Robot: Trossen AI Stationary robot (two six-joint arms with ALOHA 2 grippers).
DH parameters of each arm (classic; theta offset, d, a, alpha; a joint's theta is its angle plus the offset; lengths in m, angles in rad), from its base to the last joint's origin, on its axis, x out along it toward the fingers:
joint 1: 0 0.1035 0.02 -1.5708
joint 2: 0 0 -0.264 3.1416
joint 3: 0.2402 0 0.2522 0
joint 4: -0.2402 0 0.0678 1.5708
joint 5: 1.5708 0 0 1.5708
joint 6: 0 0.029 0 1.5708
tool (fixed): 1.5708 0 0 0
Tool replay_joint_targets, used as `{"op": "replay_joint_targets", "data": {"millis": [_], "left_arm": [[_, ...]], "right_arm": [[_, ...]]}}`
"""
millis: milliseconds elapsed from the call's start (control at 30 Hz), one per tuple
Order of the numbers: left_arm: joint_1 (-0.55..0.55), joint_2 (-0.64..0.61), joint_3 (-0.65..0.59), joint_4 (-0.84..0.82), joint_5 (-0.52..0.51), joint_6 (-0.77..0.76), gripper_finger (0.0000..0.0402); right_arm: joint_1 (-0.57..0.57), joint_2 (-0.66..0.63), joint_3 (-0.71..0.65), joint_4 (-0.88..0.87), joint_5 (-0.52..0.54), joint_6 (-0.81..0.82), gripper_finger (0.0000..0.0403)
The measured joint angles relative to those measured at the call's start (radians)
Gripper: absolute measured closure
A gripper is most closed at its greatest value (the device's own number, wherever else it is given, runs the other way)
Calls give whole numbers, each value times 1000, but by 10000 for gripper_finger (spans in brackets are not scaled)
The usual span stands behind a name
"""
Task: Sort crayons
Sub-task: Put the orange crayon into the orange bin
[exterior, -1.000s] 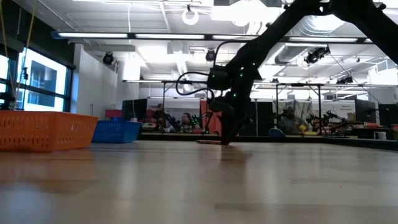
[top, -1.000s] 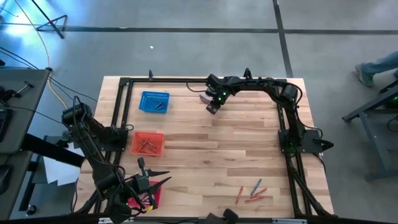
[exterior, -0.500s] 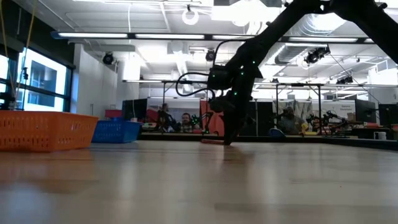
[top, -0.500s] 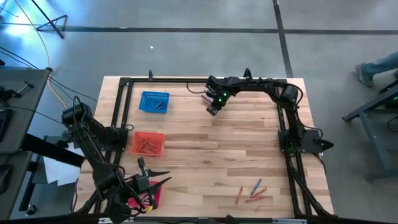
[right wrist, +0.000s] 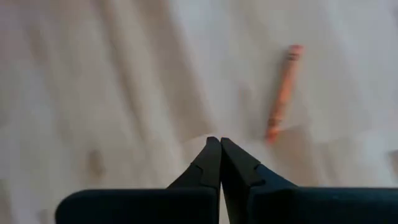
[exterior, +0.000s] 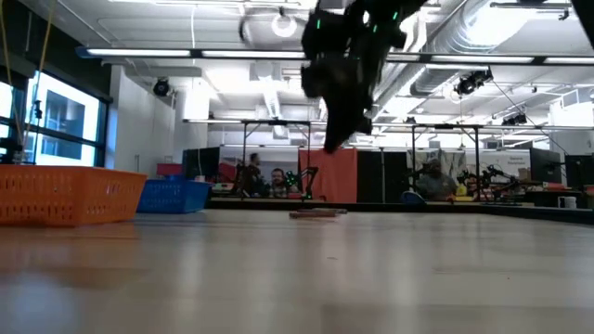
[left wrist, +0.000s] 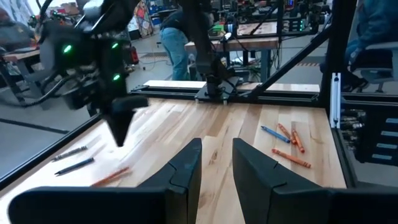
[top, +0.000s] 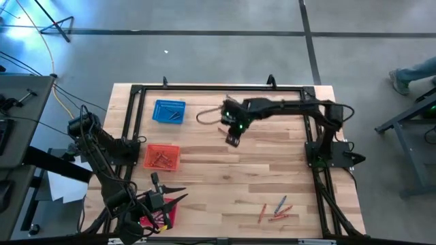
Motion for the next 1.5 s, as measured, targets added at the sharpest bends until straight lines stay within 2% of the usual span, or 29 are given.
{"op": "replay_joint_targets", "data": {"millis": [133,300,433,567,800,1000,1133,1367,1500], "left_arm": [[0,0,0,-19,0,1,326],[0,0,0,-23,0,1,326],[0,0,0,-23,1,0,326],[0,0,0,-23,2,-23,326],[-10,0,0,-22,12,-28,326],[-11,0,0,-40,12,-27,326],[-11,0,0,-50,12,-26,326],[-11,0,0,-53,12,-26,326],[-11,0,0,-53,12,-26,326]], "right_arm": [[113,-63,0,5,14,32,402],[185,-97,0,-8,124,55,402],[136,-66,2,21,124,71,402],[49,10,2,62,12,54,384],[-30,132,2,115,-120,5,303],[-30,183,2,179,-127,-13,250],[-30,214,2,185,-127,41,241],[-19,259,4,213,-125,49,248],[-7,297,65,172,-107,47,249]]}}
